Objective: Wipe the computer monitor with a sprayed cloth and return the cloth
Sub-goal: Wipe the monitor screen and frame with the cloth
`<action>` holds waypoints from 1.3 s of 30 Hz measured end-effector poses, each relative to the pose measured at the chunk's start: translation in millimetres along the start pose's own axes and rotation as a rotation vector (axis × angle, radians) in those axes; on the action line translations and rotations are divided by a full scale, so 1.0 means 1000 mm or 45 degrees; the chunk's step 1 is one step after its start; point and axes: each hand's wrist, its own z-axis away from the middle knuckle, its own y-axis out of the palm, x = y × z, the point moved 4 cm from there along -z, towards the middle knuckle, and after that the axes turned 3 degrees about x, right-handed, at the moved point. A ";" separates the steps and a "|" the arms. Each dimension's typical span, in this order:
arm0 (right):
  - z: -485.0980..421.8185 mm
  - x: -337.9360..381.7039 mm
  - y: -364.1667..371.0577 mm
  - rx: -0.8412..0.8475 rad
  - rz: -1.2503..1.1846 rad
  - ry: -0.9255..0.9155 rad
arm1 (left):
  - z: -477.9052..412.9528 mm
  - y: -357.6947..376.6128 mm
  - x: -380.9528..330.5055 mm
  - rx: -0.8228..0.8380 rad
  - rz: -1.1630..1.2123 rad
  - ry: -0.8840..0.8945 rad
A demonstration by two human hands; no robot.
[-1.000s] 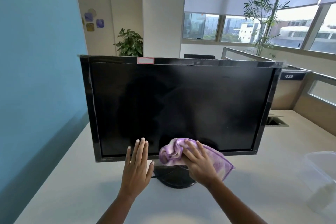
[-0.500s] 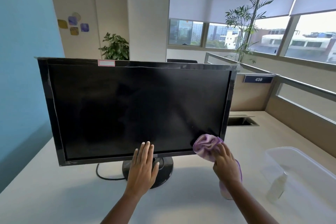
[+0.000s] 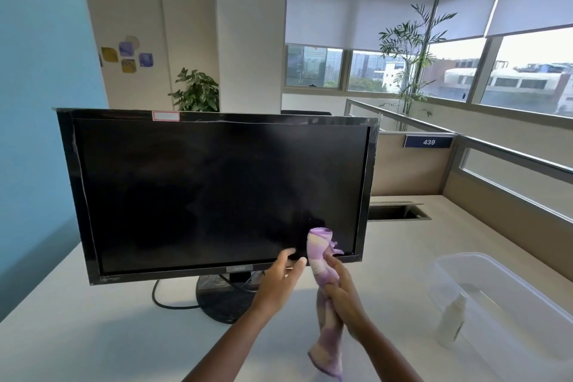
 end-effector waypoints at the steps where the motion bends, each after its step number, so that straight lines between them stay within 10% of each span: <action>1: 0.003 0.004 0.006 0.020 0.045 -0.049 | -0.001 0.004 -0.005 0.028 0.092 -0.029; 7: 0.015 0.021 0.024 0.167 0.192 -0.332 | -0.002 -0.003 -0.021 -0.120 0.341 0.002; 15: -0.003 0.042 -0.009 -0.109 -0.156 -0.237 | -0.004 -0.018 -0.020 -0.251 0.357 -0.009; 30: -0.008 0.089 -0.010 -0.387 0.219 -0.563 | -0.025 -0.041 -0.014 -0.276 0.320 0.029; 39: -0.024 0.105 -0.011 -0.456 0.080 -0.369 | -0.024 -0.048 -0.040 0.146 0.629 0.128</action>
